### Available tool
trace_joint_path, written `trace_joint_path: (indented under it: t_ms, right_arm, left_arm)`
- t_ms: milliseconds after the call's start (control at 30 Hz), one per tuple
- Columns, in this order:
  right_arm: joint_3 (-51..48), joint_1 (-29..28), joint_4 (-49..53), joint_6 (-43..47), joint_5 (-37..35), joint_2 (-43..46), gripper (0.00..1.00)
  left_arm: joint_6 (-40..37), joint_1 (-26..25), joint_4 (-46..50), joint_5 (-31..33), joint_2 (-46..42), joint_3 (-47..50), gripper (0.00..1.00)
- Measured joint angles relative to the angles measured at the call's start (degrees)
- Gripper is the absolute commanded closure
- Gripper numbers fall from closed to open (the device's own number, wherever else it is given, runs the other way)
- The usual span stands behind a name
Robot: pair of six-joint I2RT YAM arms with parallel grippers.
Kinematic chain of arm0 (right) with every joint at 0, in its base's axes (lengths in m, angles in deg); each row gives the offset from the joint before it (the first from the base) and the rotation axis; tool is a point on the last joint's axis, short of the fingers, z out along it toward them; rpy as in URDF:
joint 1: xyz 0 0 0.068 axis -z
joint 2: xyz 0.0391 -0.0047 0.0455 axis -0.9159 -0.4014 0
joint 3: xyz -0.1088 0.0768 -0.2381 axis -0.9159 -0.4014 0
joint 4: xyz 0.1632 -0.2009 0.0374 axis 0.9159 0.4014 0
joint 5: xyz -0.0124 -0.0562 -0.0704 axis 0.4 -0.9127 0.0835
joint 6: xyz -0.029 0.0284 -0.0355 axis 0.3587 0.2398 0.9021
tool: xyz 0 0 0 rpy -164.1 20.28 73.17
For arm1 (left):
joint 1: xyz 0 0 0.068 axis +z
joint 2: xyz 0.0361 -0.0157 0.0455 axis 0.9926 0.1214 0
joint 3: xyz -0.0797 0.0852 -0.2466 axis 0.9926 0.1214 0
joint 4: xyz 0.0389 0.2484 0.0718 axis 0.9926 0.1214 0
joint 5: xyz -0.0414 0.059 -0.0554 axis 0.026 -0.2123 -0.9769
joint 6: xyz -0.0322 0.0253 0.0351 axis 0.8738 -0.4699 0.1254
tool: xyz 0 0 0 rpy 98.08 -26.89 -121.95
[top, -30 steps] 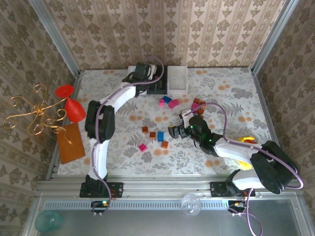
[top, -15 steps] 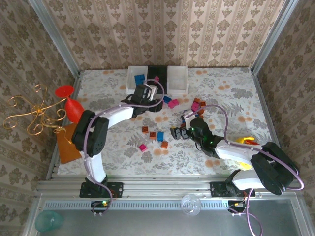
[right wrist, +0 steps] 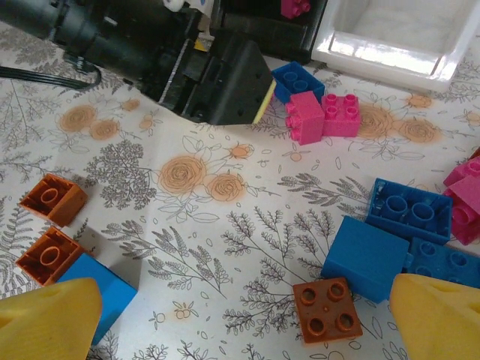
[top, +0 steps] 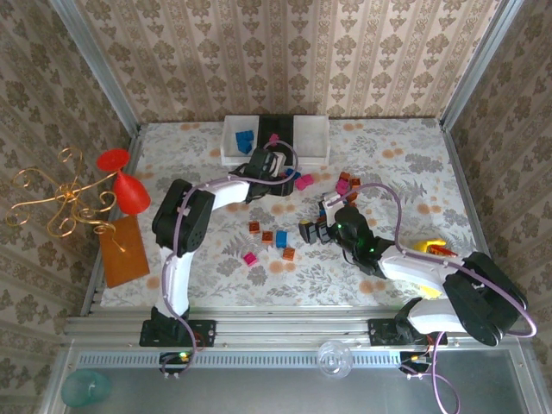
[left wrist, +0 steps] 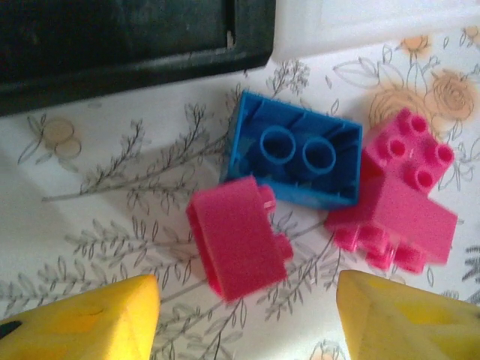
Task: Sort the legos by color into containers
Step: Pick up the lego from the top-center of the table.
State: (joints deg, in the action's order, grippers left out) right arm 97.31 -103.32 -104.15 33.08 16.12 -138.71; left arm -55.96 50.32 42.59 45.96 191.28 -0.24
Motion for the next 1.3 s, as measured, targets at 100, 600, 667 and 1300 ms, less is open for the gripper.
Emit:
trace_joint_path:
  t_ms: [100, 600, 667, 1300]
  right_arm:
    - [0.00, 0.00, 0.02, -0.02, 0.00, 0.31, 0.00]
    - [0.00, 0.00, 0.02, -0.02, 0.44, 0.35, 0.00]
    - [0.00, 0.00, 0.02, -0.02, 0.44, 0.35, 0.00]
    - [0.00, 0.00, 0.04, -0.20, 0.87, 0.33, 0.00]
  left_arm:
    - [0.00, 0.00, 0.35, 0.04, 1.92, -2.23, 0.39]
    - [-0.13, 0.00, 1.05, 2.19, 4.20, -4.92, 0.63]
    - [-0.13, 0.00, -0.39, 2.38, 3.82, -3.82, 0.66]
    - [-1.88, 0.70, -2.80, 8.76, -3.06, -7.91, 0.70]
